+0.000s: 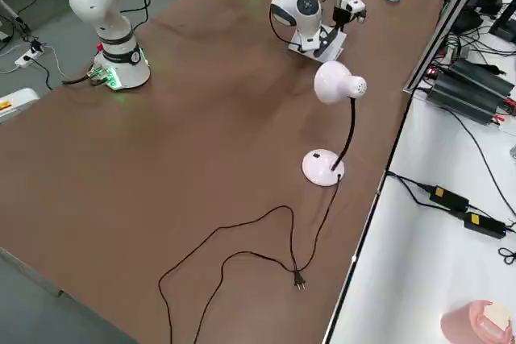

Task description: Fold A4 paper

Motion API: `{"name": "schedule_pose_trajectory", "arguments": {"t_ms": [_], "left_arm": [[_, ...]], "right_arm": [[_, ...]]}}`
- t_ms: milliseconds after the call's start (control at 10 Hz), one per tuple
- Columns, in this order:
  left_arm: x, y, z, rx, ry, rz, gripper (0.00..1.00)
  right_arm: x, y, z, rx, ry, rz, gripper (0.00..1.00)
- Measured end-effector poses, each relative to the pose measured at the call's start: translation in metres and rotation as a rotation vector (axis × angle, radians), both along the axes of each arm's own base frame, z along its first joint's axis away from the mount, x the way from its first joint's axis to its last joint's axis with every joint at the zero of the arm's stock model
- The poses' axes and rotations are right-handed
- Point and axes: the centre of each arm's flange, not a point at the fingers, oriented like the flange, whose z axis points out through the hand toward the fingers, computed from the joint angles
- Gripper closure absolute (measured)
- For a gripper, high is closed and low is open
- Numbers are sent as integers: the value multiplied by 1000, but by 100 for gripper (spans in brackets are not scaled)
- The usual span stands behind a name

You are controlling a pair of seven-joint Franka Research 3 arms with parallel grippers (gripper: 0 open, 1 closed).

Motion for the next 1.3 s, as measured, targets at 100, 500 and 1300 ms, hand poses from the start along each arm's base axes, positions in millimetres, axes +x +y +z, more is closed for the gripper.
{"name": "schedule_pose_trajectory", "arguments": {"t_ms": [100, 500, 1300], "left_arm": [[6, 8, 4, 21, 11, -12, 99], [21, 27, 66, 78, 36, -34, 99], [66, 102, 116, 28, 22, 132, 13]], "right_arm": [[-3, 3, -3, -3, -2, 2, 97], [-9, 7, -23, -26, -25, -13, 97], [-9, 16, -17, -17, -40, -8, 97]]}}
